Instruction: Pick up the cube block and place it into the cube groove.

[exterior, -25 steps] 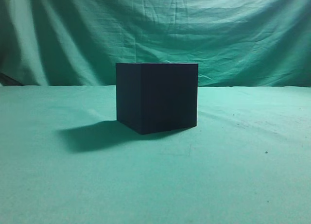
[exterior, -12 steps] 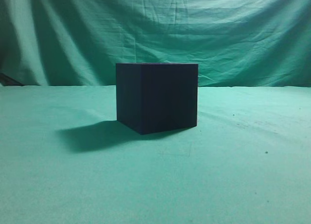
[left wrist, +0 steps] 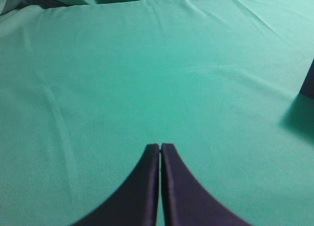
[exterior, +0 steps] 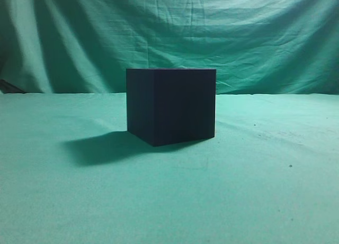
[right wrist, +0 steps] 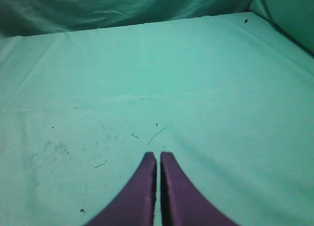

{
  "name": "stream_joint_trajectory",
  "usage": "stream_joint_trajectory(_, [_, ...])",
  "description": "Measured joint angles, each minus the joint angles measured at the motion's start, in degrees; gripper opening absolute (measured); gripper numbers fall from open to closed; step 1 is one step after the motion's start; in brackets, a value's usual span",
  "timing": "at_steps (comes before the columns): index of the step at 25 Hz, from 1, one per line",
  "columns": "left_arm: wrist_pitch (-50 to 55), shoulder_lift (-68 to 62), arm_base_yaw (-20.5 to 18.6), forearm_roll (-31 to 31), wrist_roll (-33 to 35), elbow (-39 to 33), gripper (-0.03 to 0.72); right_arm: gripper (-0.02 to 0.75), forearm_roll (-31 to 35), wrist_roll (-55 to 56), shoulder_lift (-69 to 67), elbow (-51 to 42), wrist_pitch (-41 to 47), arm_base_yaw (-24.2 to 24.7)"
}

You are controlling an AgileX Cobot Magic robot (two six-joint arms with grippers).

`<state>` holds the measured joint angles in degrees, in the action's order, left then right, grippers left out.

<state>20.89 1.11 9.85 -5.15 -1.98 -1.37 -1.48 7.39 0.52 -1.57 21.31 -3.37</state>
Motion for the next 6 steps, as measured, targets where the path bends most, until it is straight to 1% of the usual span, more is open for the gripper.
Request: stream_joint_trajectory(6, [0.0, 0.0, 0.0, 0.0, 0.0, 0.0, 0.000, 0.000, 0.1, -0.1, 0.0, 0.0, 0.1, 0.0])
